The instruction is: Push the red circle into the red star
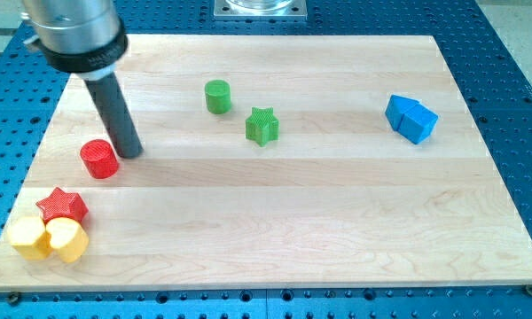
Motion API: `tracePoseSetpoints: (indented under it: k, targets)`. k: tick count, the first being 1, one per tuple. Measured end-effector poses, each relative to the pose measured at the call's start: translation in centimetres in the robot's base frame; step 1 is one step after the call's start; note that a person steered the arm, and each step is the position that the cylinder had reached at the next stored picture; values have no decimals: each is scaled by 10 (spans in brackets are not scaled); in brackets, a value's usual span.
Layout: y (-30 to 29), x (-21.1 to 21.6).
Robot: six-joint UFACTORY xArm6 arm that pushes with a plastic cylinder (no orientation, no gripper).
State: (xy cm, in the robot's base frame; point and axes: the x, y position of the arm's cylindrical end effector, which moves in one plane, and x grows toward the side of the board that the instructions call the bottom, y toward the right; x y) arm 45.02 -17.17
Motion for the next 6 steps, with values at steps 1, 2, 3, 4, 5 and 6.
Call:
tracePoseSetpoints:
  k: [1,2,3,4,5,6]
  targets:
    - [-15,1]
    - [-20,-25]
    - [-55,1]
    - [-52,35]
    - [-40,29]
    - [33,56]
